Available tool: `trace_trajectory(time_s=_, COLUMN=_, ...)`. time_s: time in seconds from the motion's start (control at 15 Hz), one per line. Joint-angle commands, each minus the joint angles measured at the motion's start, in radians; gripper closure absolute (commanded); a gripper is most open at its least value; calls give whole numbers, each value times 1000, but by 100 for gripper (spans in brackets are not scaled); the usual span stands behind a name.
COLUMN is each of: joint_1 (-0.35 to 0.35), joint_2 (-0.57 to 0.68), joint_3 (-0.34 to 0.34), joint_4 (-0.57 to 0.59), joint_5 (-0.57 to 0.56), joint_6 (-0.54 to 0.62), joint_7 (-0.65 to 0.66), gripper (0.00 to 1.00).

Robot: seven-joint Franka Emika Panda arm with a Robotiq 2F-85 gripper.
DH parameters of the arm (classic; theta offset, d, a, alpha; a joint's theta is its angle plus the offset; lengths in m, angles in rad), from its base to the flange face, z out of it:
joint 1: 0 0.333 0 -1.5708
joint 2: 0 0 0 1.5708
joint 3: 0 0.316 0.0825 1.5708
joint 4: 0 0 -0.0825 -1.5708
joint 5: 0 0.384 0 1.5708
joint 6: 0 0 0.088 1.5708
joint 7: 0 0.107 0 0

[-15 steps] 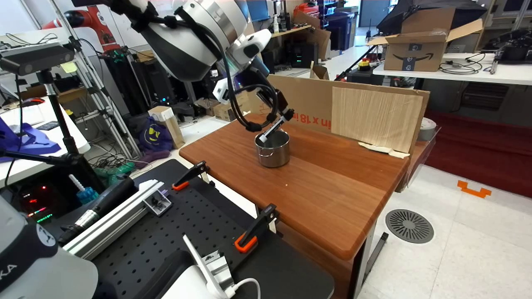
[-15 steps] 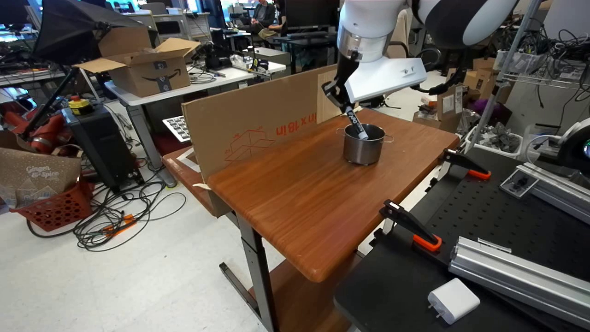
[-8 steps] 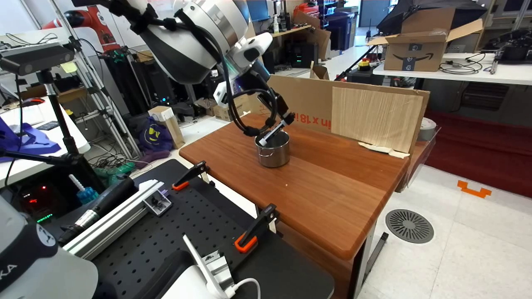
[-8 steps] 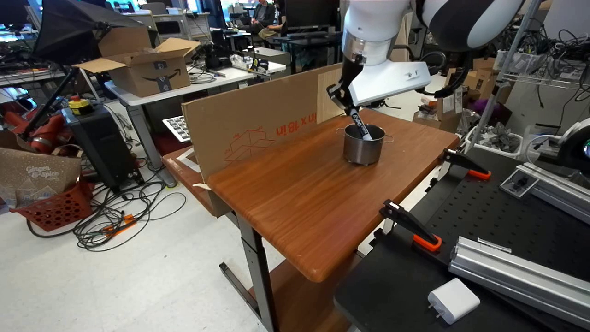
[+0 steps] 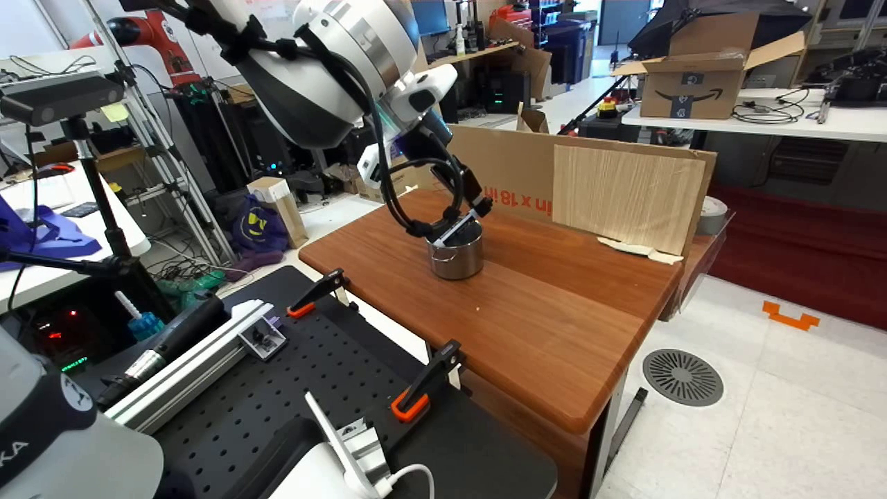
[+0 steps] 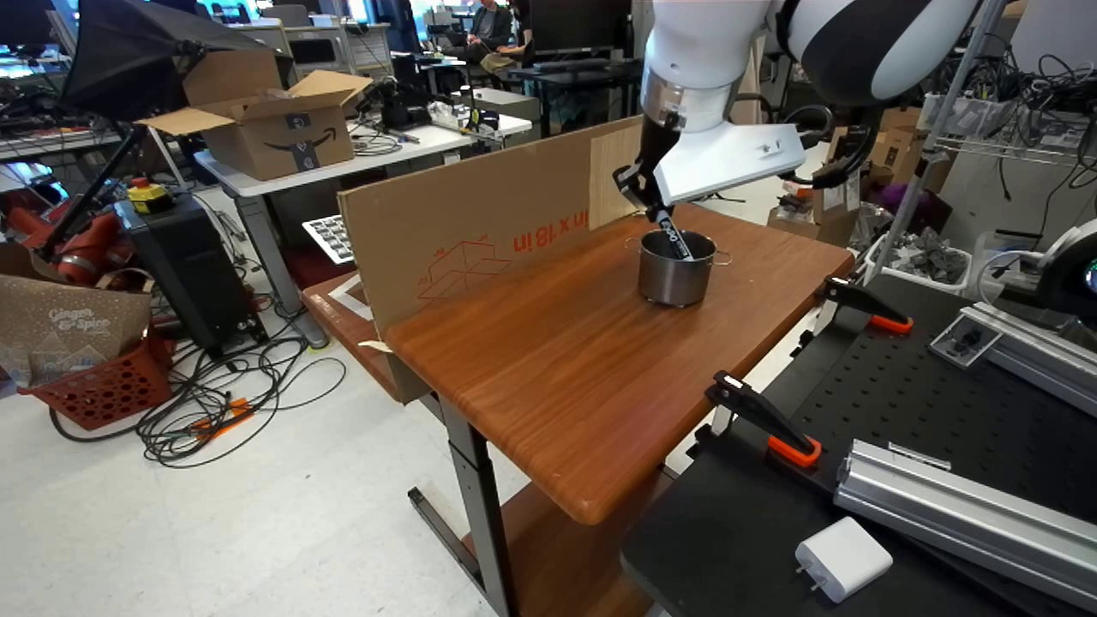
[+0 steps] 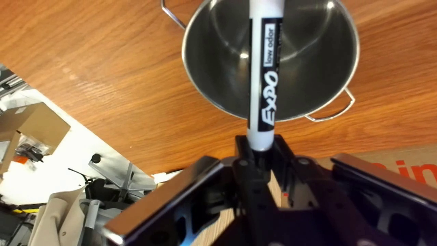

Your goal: Put the marker in the pot

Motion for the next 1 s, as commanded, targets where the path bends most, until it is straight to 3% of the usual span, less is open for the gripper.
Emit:
trace_trajectory(time_s=0.0, joint_1=-12, joint_2=22, joint_3=-2, joint_4=9, joint_5=-14, joint_6=48, joint_7=7, gripper=53)
trace_trajectory(time_s=0.47, joint_1=-12, joint_2=24, joint_3=-3, joint_4=7, joint_5=-13, joint_6=48, joint_7=4, gripper=3)
trace_trajectory(time_s=0.73, joint_1=5, joint_2=-28, joint_3=-23, joint_4=-20, joint_5=-50, joint_6=31, joint_7=10, gripper=0)
trace_trajectory(time_s=0.8, joint_1=0, joint_2=6, joint_3=-2, joint_4=0, joint_5=-4, joint_6=2, joint_7=0, gripper=0)
trace_trajectory(time_s=0.93, joint_1=0, joint_2=-6, joint_3=-6, joint_4=-2, joint_5=-16, joint_6=2, joint_7=0, gripper=0)
